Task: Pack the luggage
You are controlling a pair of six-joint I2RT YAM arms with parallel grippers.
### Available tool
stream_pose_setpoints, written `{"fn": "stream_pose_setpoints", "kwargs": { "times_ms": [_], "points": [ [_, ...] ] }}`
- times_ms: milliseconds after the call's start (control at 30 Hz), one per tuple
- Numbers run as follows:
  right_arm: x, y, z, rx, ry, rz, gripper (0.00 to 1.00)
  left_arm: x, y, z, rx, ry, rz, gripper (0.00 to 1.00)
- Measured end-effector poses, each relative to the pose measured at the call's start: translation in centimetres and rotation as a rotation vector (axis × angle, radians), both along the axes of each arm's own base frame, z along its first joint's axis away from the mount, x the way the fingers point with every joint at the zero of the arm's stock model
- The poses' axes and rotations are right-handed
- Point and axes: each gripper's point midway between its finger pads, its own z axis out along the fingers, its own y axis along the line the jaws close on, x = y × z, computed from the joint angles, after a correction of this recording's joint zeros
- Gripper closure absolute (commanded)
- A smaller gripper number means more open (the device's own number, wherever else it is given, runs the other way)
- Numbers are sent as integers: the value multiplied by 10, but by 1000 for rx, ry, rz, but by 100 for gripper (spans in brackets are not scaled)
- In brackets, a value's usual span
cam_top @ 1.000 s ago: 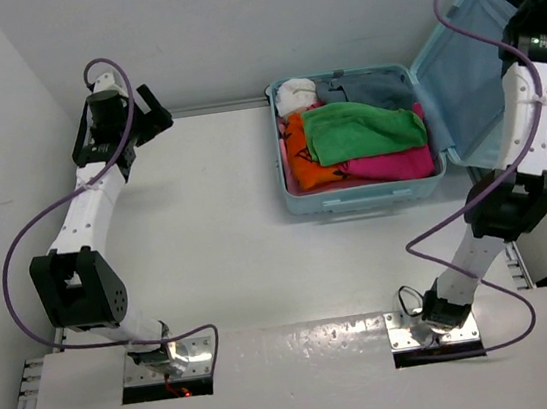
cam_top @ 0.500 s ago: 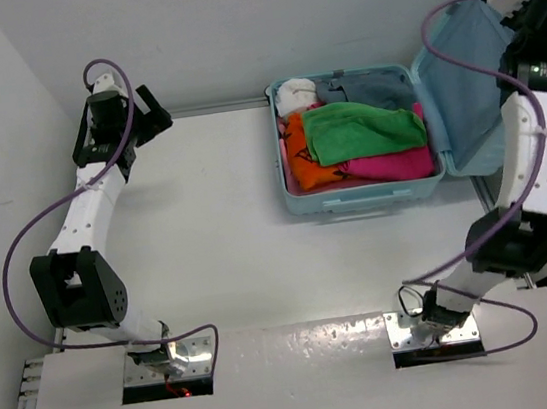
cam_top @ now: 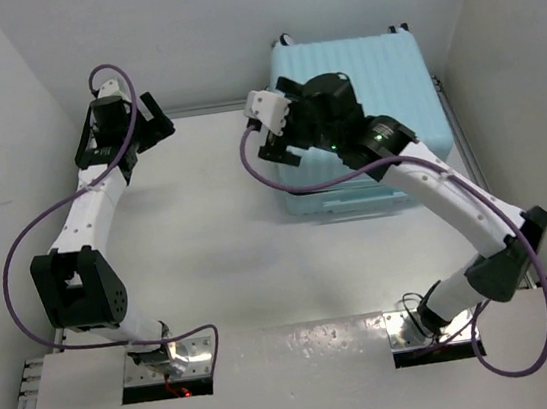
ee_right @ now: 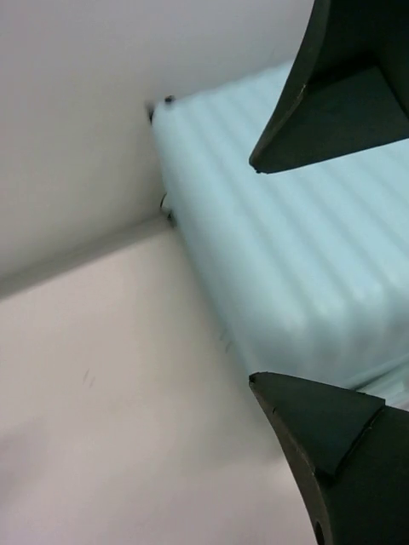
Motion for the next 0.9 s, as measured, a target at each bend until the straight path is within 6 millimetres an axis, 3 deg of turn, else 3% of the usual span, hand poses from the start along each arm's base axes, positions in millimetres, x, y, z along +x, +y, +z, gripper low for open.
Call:
{"fn": "stream_pose_setpoints", "kwargs": {
  "times_ms": [33,100,167,233,333,400,467,533,633,767,900],
  "points": [
    [-6,13,-11,13,63,20,2,-2,-2,-4,-2,10,-7,0],
    [-15,31,-9,76,133,33,2,-8,-6,-11,-3,27,-28,0],
    [-17,35,16,175,136,24,2,-17,-12,-17,-1,37,-69,0],
    [-11,16,50,277,87,-34,2,-30,-21,-20,7,30,-133,0],
    [8,-57,86,394,13,-225,3,-58,-48,-18,35,-20,-343,9],
    [17,-124,96,452,-27,-405,4,-82,-72,-11,75,-82,-514,14],
    [17,-192,97,501,-55,-588,8,-112,-109,1,154,-177,-716,22],
    [10,-232,91,526,-55,-695,10,-152,-158,11,252,-292,-952,32],
    [-3,-277,79,557,-23,-825,17,-218,-225,12,353,-437,-1271,50],
    [-28,-325,48,605,46,-987,23,-291,-294,-18,450,-506,-1583,52],
    [-63,-342,10,615,151,-1078,28,-321,-335,-64,511,-453,-1720,52]
  ]
}}
